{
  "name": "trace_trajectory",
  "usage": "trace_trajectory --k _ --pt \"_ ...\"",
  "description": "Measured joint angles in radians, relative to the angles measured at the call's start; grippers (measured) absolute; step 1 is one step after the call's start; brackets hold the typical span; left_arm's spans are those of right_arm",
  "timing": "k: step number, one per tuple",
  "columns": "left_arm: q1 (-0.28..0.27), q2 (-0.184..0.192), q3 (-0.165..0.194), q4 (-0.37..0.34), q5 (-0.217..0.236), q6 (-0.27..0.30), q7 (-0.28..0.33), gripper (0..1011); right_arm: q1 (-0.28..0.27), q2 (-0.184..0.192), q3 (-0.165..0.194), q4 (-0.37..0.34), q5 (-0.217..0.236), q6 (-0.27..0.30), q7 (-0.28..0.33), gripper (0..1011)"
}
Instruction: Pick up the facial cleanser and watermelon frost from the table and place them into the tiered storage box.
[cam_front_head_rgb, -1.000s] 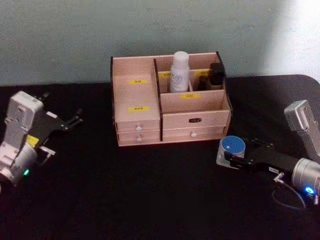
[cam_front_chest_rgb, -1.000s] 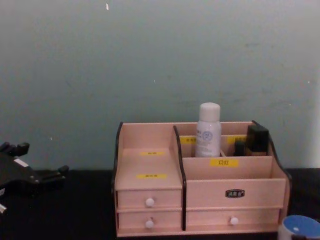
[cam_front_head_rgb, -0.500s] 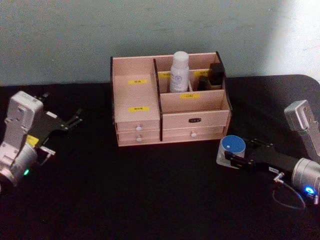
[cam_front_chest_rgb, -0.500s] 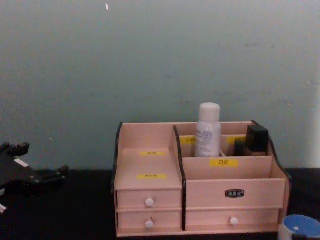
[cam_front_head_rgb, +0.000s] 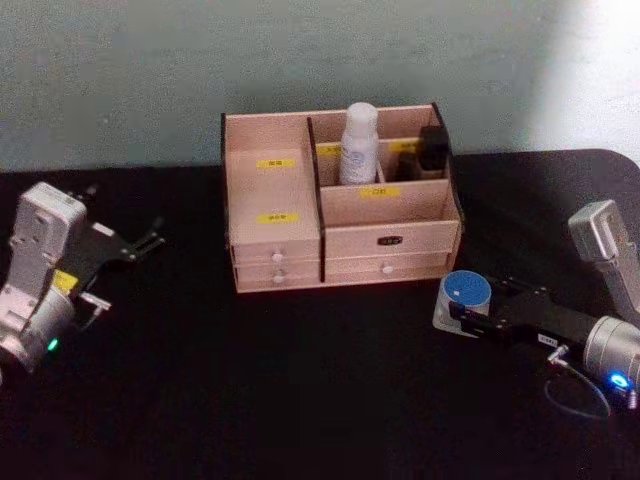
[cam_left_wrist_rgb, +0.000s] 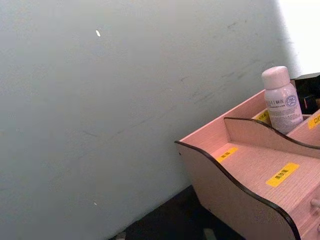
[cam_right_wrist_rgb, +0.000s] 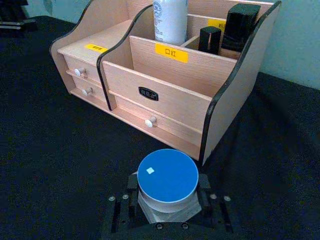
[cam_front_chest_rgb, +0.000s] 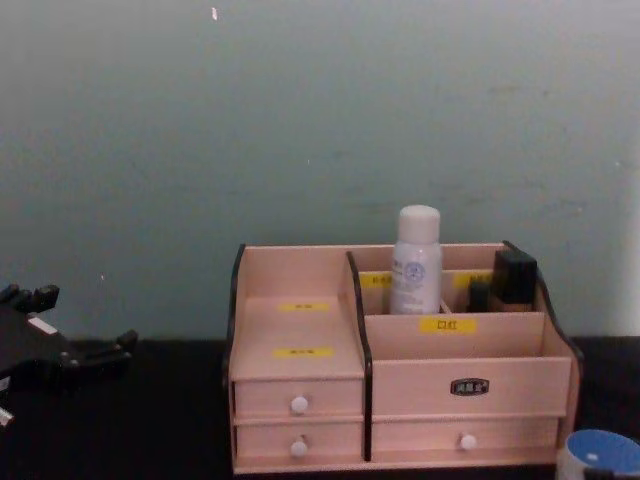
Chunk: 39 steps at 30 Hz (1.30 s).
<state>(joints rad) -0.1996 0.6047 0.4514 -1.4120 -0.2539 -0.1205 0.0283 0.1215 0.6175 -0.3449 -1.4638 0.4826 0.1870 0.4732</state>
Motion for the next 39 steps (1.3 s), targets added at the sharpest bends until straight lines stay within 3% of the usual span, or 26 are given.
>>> trace_trajectory --k 11,25,39 --pt "0.0 0.0 0.0 0.0 0.0 0.0 0.0 1001 -0.011 0.004 0.007 -0.018 -0.013 -0.011 -0.003 712" --pt "0.0 0.0 0.0 0.0 0.0 0.0 0.0 1001 -0.029 0.02 0.02 -0.076 0.023 -0.01 0.023 712" --pt "0.0 0.0 0.0 0.0 0.0 0.0 0.0 1001 0.015 0.021 -0.031 -0.085 0.04 -0.011 0.071 711"
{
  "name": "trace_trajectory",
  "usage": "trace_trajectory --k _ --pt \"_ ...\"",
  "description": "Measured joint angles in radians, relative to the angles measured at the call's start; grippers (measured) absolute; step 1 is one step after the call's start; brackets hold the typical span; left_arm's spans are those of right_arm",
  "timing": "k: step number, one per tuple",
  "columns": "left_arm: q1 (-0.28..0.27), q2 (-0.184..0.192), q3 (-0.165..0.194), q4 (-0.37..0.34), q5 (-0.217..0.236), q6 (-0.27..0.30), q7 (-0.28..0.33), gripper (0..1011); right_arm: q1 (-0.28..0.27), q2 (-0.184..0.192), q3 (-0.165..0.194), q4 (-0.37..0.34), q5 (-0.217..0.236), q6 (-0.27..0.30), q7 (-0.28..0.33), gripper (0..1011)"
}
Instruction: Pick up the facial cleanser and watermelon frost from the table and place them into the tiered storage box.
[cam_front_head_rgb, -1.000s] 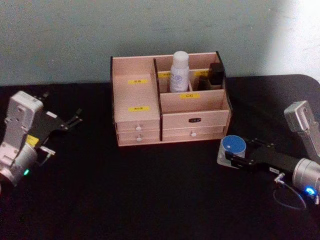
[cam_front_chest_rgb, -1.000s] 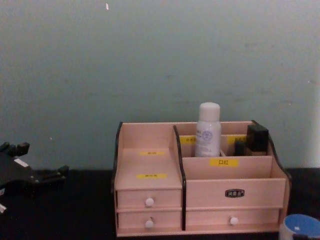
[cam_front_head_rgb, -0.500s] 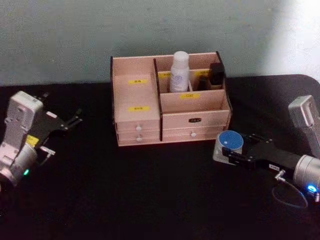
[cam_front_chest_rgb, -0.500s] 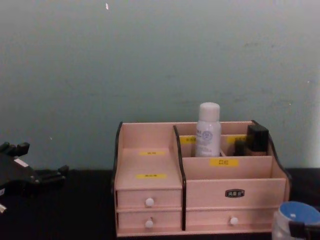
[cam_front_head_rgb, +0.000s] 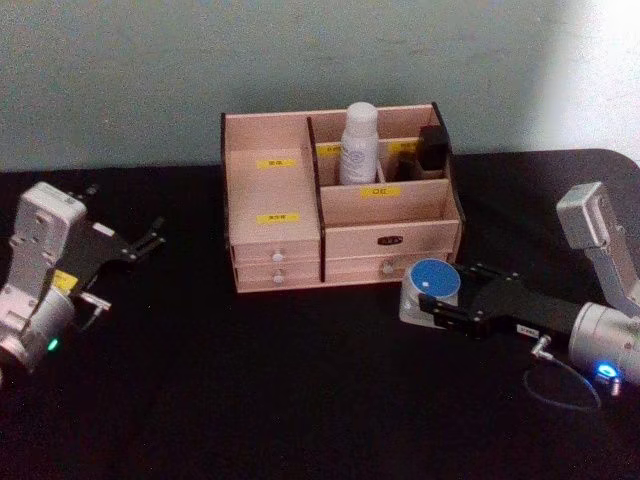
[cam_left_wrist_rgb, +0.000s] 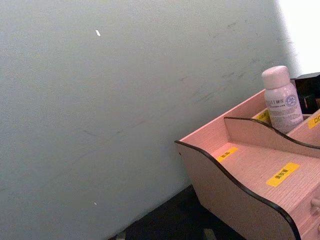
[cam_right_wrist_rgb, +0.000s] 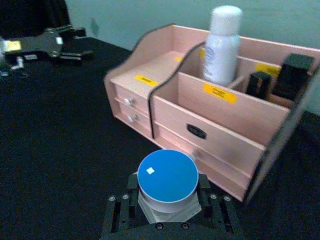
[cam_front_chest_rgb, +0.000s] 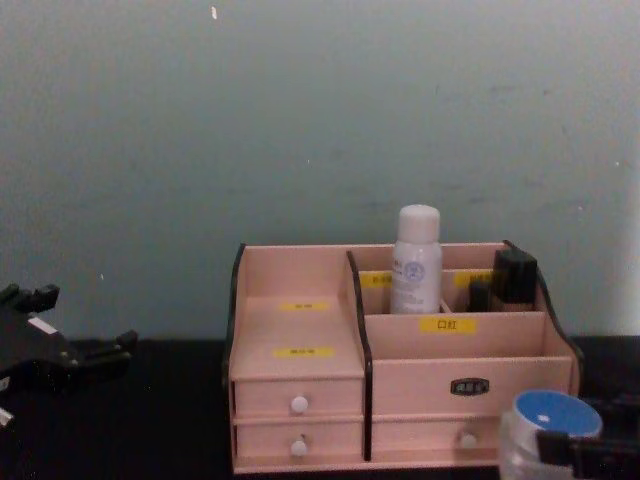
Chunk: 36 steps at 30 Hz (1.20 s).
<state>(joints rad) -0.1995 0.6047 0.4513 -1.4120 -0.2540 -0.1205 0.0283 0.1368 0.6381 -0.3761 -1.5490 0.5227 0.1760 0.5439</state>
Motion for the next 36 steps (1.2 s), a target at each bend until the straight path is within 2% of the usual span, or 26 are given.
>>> trace_trajectory --k 9,18,26,36 --pt "0.0 0.0 0.0 0.0 0.0 0.0 0.0 1001 0.057 -0.017 -0.048 0.006 0.002 -0.016 0.033 711" --pt "0.0 0.0 0.0 0.0 0.0 0.0 0.0 1001 0.111 -0.042 -0.089 0.018 -0.013 -0.022 0.036 712" --pt "0.0 0.0 0.0 0.0 0.0 0.0 0.0 1001 0.171 -0.078 -0.131 0.036 -0.032 -0.014 0.036 711" --pt "0.0 0.0 0.0 0.0 0.0 0.0 0.0 1001 0.232 -0.122 -0.163 0.073 -0.038 -0.007 0.043 711"
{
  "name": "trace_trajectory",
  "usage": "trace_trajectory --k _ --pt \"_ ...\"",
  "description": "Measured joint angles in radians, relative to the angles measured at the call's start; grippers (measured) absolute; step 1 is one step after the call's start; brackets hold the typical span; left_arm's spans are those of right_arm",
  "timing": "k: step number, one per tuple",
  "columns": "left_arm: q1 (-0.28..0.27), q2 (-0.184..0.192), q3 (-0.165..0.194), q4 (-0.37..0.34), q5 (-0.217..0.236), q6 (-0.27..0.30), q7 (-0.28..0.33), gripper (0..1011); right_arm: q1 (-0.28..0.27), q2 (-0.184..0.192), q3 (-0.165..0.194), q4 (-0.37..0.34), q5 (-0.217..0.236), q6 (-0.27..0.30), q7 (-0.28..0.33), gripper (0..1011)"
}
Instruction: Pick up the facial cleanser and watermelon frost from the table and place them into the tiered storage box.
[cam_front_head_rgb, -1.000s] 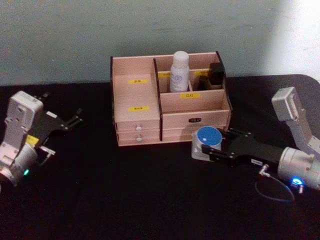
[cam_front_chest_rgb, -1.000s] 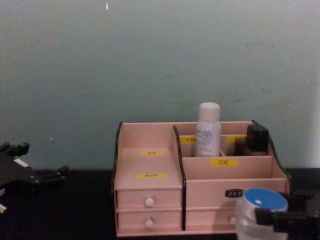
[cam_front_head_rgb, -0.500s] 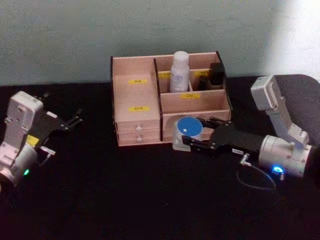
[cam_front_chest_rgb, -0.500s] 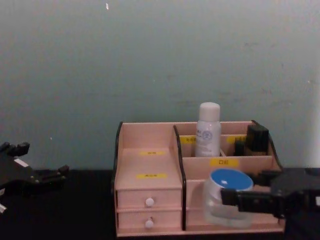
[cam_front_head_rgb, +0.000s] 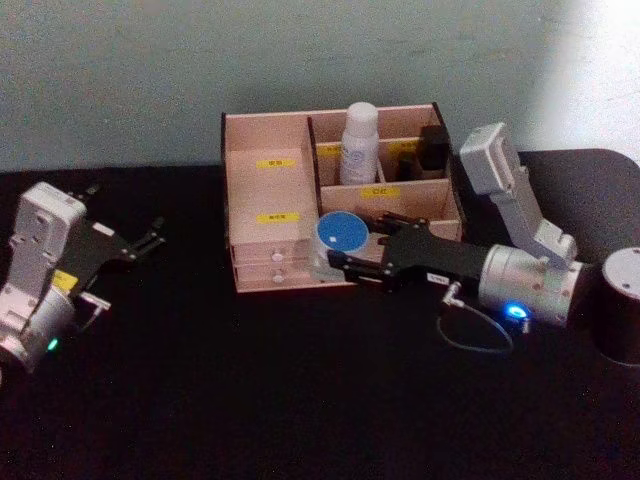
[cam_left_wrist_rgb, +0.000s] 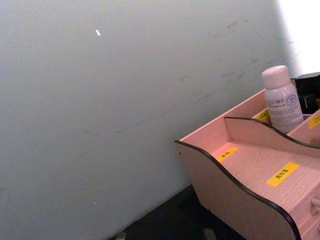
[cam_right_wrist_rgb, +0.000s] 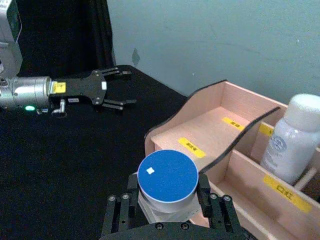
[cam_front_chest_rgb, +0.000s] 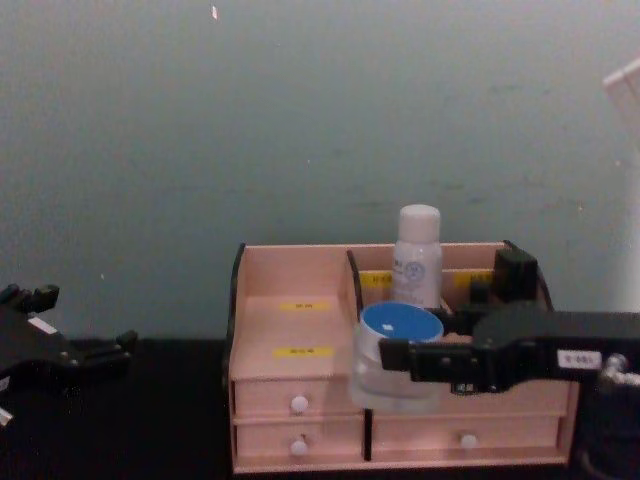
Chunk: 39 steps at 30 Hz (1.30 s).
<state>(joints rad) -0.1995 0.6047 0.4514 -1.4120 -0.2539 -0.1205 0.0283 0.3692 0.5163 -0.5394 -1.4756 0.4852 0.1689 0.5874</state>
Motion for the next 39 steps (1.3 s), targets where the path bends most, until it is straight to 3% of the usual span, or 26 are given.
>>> trace_trajectory --k 26,39 --pt "0.0 0.0 0.0 0.0 0.0 0.0 0.0 1001 0.164 -0.111 -0.083 0.145 -0.026 0.024 0.016 711" --pt "0.0 0.0 0.0 0.0 0.0 0.0 0.0 1001 0.222 -0.171 -0.093 0.23 -0.036 0.044 -0.001 711"
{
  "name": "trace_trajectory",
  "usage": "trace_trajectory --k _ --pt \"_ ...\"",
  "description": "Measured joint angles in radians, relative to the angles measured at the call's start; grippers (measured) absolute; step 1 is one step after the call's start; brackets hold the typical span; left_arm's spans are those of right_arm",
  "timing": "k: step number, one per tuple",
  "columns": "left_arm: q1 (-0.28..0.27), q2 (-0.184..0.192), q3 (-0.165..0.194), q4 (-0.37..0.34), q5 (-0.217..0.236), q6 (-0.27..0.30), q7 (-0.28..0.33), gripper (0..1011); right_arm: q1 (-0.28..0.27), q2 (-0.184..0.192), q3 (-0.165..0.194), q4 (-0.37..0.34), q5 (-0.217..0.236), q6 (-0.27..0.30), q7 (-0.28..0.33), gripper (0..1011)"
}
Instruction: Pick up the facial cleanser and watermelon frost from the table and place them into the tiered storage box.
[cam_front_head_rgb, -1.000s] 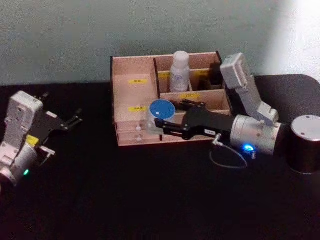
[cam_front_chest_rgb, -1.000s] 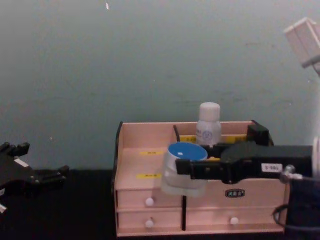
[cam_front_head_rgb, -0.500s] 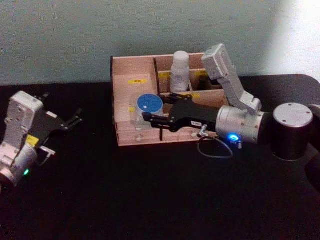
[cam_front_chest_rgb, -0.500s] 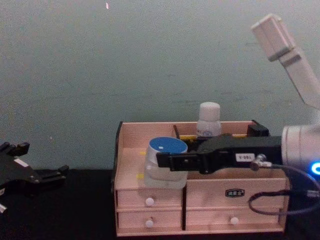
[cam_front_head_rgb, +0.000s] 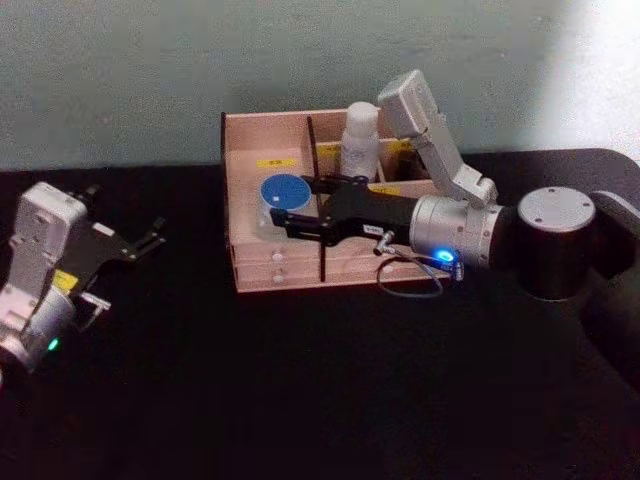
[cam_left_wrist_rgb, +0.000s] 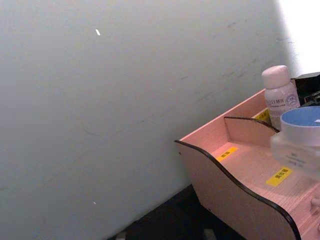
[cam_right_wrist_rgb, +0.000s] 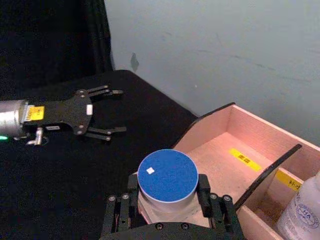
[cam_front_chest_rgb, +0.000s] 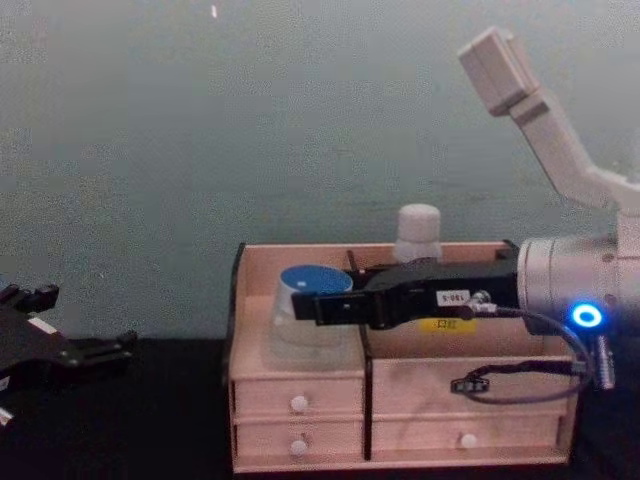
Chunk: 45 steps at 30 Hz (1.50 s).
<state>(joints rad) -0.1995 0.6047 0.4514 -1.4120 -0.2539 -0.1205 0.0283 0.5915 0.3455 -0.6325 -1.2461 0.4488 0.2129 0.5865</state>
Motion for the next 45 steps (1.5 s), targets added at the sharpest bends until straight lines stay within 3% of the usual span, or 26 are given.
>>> trace_trajectory --k 28,45 --pt "0.0 0.0 0.0 0.0 0.0 0.0 0.0 1001 0.109 -0.092 -0.002 0.191 0.011 0.044 0.02 711" --pt "0.0 0.0 0.0 0.0 0.0 0.0 0.0 1001 0.136 -0.122 -0.006 0.246 0.002 0.043 0.02 711"
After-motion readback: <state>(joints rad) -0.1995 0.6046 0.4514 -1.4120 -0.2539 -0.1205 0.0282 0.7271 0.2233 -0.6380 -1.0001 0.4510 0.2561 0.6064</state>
